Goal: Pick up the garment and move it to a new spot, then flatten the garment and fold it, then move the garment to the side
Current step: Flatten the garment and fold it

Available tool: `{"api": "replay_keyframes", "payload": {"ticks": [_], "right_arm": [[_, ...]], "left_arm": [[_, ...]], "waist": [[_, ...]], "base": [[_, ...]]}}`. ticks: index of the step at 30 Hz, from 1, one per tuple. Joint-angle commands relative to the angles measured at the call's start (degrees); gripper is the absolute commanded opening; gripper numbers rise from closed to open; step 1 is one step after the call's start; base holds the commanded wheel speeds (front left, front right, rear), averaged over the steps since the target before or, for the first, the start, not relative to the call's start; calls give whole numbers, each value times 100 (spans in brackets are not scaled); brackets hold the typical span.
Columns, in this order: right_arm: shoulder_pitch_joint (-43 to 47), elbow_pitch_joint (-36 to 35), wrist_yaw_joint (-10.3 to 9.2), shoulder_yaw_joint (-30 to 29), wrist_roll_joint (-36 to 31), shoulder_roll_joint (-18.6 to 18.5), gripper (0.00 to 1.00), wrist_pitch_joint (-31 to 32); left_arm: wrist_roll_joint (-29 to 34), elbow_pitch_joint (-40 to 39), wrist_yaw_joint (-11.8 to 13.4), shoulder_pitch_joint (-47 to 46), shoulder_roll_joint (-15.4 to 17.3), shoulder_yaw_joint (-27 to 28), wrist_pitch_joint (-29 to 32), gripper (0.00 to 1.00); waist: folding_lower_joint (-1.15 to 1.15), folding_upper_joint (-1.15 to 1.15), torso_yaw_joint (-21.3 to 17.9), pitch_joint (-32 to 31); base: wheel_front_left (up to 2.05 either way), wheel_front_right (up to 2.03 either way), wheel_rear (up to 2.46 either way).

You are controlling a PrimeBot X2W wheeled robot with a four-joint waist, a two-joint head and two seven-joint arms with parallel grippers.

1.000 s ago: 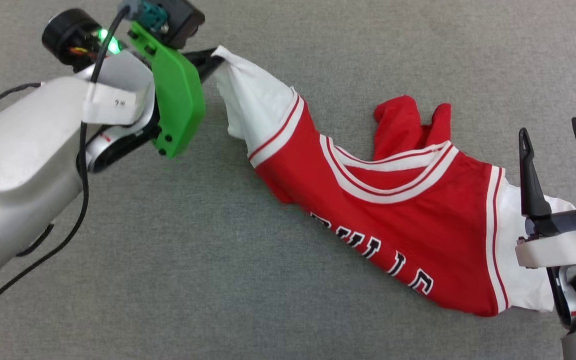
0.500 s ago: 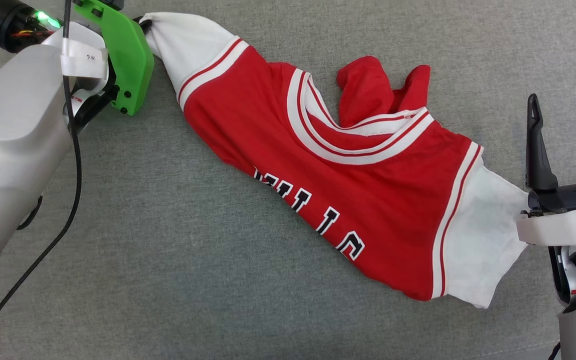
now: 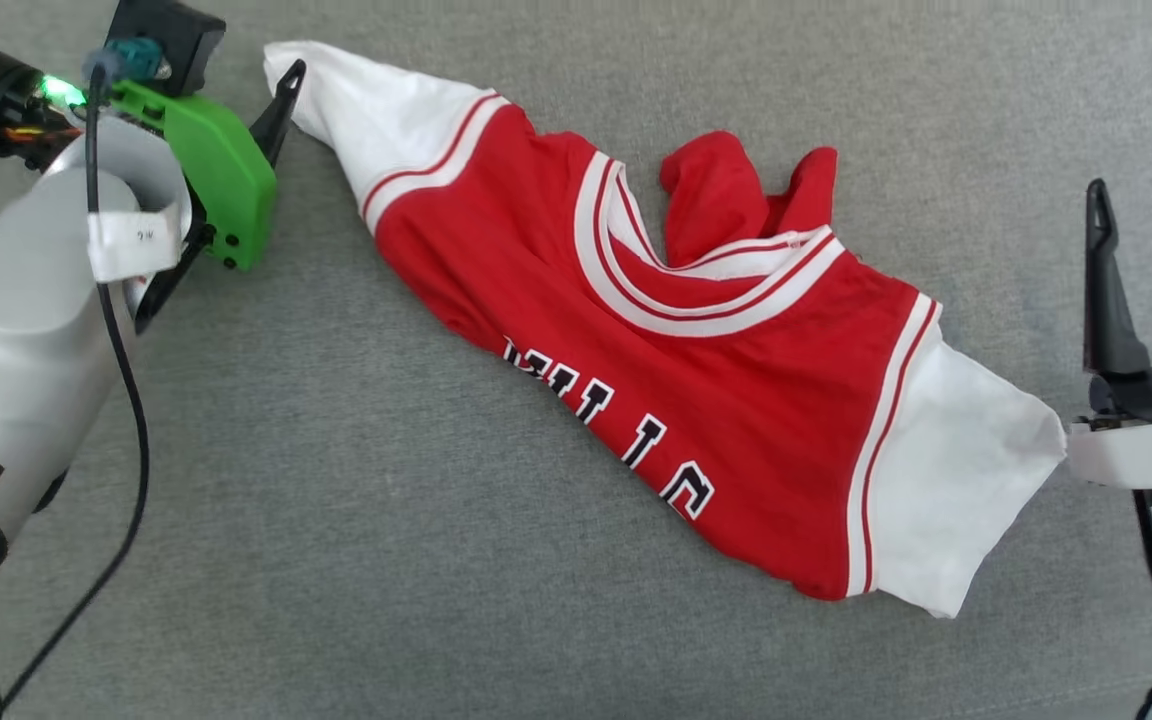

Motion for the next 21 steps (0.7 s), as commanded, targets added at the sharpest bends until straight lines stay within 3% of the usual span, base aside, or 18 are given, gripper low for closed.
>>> {"api": "replay_keyframes", "payload": {"ticks": [1,3,4,10,14,17,21], "right_arm": [[-54,-56,-5,10,99,-136,100,25],[-89,-106,-5,93,220,-401,100,228],[-182,-207,-5,431,519,-939,100,759],[-434,-402,-5,1423,1582,-2210,100,2327],[-621,-489,-5,2033,2559,-2994,100,3527],[-753,-438,-5,2365,3267,-3322,100,4387],[-920,-205,-5,2747,3995,-3621,100,5554]], "left_arm": [[41,-11,110,107,-1,63,-189,100],[60,-146,321,224,15,222,-385,100],[211,-700,748,480,156,659,-459,100],[966,-2731,1839,1820,598,2066,-465,100],[1504,-3845,2422,2901,711,2741,-465,100],[1815,-4459,2790,3619,672,3192,-466,100],[2172,-5031,3077,4433,448,3706,-466,100]], "waist": [[0,37,274,-457],[0,37,353,-617],[0,37,457,-814],[0,37,683,-1136],[0,37,828,-1276],[0,37,927,-1359],[0,37,1091,-1385]], "base": [[0,0,0],[0,0,0],[0,0,0],[0,0,0],[0,0,0],[0,0,0],[0,0,0]]}}
